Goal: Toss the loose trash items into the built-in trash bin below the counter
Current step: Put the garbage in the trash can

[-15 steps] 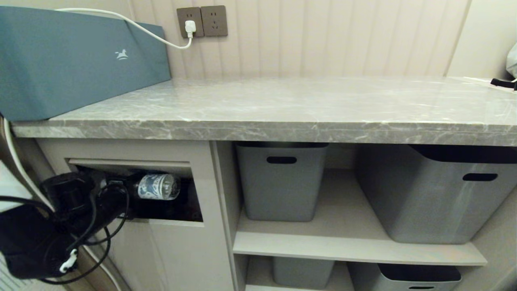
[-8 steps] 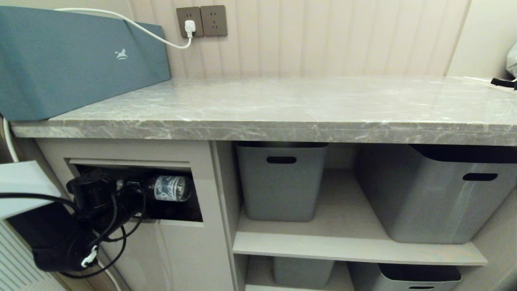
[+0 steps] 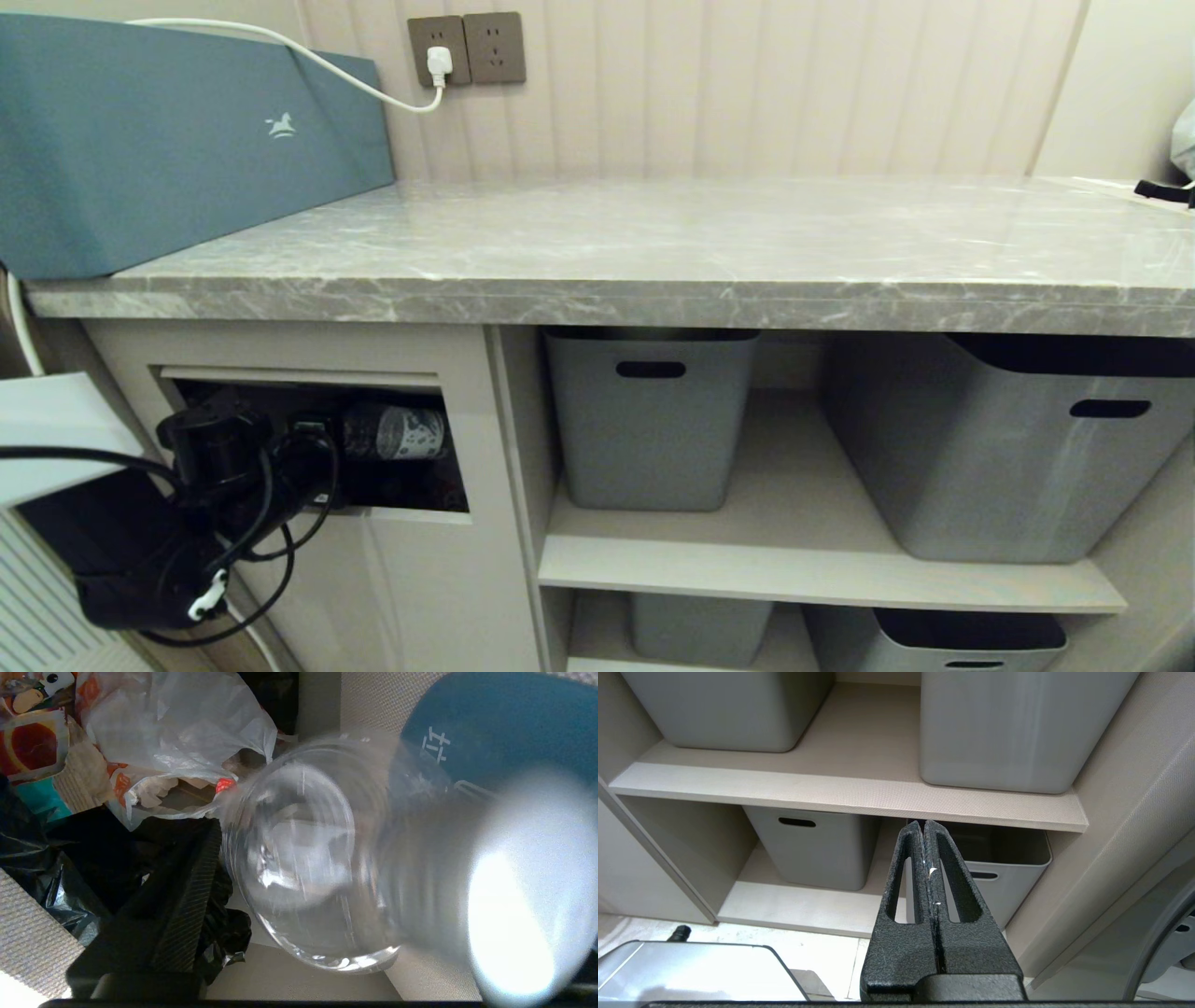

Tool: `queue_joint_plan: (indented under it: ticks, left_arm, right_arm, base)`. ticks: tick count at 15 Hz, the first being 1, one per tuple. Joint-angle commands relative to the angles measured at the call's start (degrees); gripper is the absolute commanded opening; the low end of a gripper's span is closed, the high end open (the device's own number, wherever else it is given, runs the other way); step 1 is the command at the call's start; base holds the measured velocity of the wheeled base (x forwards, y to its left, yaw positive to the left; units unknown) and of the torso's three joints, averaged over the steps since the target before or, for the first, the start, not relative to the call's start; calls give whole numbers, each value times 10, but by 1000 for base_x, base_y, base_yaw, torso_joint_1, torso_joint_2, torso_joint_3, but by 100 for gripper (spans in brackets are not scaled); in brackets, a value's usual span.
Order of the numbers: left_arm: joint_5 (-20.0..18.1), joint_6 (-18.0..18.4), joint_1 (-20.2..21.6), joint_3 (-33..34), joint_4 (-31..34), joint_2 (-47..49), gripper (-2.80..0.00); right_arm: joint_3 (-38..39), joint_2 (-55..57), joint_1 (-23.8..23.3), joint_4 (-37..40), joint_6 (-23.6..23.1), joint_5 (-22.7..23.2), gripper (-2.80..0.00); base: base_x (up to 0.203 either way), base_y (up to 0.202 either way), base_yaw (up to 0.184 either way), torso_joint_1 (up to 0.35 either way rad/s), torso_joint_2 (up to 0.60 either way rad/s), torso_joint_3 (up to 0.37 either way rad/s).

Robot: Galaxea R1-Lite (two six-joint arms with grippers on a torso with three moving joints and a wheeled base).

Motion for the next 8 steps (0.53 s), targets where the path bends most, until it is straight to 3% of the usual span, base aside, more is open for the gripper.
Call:
queue_joint_plan:
  ticks: [1,8]
  left_arm:
    - [0,-5,0,-1,-4,-4,0]
    - [0,-6,0,3,-2,-4,0]
  right_arm:
    - [0,0,0,1,0,0,-280]
    - [0,0,0,1,0,-1,-280]
  base:
    - [0,0,0,0,0,0]
    - [0,0,0,0,0,0]
